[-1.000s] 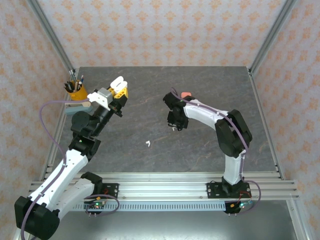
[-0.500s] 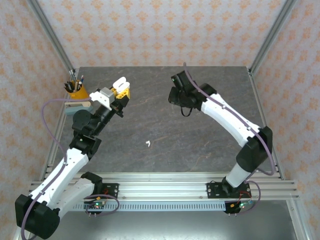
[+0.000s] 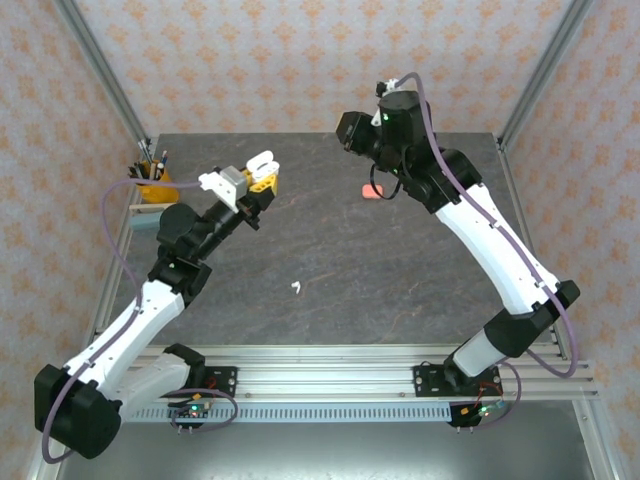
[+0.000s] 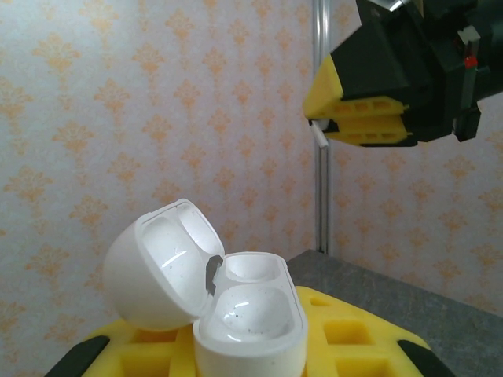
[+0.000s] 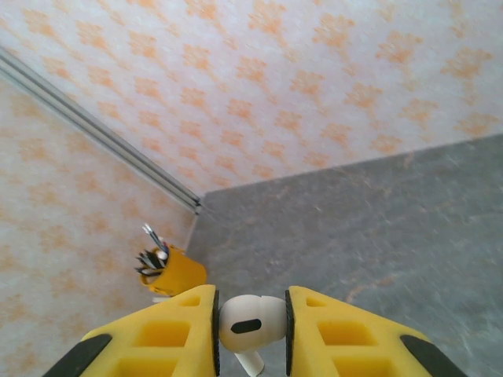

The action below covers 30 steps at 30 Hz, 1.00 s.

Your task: Insert the wireless bluetooth earbuds into the charging case

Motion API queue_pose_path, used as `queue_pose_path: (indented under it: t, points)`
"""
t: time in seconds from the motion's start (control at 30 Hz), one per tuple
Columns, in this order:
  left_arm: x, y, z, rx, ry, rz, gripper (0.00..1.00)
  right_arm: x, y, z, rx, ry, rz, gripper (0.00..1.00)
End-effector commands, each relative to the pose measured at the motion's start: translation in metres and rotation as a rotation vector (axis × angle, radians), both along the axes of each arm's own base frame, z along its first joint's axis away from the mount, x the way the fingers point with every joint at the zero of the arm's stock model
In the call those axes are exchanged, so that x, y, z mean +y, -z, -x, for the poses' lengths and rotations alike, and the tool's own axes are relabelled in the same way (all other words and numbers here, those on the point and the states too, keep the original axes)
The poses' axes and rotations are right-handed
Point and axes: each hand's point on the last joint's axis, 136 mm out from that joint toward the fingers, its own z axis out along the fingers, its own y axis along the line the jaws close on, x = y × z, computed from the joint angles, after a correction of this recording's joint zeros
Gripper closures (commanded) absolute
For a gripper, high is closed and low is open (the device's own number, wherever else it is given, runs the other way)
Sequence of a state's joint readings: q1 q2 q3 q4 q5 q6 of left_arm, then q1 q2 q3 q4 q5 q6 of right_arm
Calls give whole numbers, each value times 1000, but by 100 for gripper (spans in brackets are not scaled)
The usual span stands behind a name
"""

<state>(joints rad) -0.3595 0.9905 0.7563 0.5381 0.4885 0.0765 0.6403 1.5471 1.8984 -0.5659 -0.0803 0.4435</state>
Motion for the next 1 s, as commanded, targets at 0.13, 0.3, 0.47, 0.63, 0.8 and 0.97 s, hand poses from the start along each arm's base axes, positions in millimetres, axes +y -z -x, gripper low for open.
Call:
queue_pose_path:
  t: [0.13,0.3,0.47,0.63,0.8,0.97]
  points:
    - [-13,-41,-14,-116,-32,14,100,9,-72,12,-204,-89,-164,75]
    - [-23,-51,-27,-136,-38,43,100,21,-80,17,-244,-129,-215,75]
    - [-29,-58,-35,-148,-44,71,100,39,-81,29,-275,-186,-232,75]
    - [-33,-61,-38,-151,-36,77,100,54,-75,34,-272,-218,-237,74]
    - [-36,-64,-39,-154,-29,85,100,70,-65,35,-241,-251,-248,74]
    - [-37,-64,-39,-154,-24,84,100,81,-57,36,-216,-280,-263,74]
